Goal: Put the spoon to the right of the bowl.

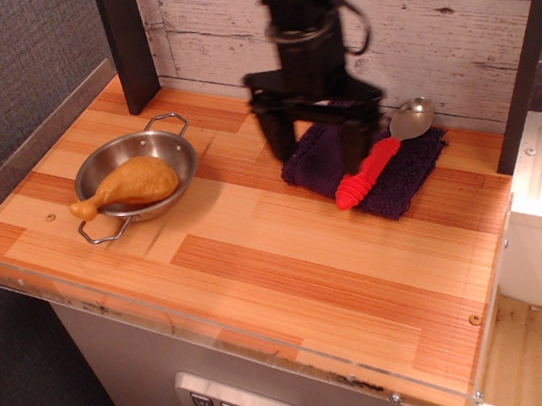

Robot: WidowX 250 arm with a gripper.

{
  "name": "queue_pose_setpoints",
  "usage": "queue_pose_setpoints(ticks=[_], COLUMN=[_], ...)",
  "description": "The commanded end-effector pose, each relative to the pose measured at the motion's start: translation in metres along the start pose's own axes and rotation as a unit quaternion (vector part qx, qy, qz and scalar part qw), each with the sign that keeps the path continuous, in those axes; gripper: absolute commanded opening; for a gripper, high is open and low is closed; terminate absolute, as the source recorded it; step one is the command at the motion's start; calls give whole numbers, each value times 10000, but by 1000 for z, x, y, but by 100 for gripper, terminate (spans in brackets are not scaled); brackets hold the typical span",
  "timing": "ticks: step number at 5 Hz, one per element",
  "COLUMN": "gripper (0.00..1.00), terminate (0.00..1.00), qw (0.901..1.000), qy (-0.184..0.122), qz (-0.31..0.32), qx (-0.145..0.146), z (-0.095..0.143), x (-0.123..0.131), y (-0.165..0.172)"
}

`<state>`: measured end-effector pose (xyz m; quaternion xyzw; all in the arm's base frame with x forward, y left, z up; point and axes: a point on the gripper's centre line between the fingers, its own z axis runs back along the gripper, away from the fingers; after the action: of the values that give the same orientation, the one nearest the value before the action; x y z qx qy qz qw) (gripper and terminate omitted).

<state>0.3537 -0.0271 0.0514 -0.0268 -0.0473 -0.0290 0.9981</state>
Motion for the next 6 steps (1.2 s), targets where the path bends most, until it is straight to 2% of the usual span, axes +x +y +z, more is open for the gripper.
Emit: queue_pose_setpoints(ticks=[1,2,4,5,6], gripper=[100,100,100,0,0], terminate=[0,0,0,0,0], qw=[9994,9997,9993,9993,9992], qy=[-351,-178,-32,-27,-19], qz=[-41,-150,-289,-321,-363], qx=[42,90,253,203,147], z=[6,-8,-19,-18,-14], x=[32,31,27,25,24], y=[-22,-23,-18,-18,-17])
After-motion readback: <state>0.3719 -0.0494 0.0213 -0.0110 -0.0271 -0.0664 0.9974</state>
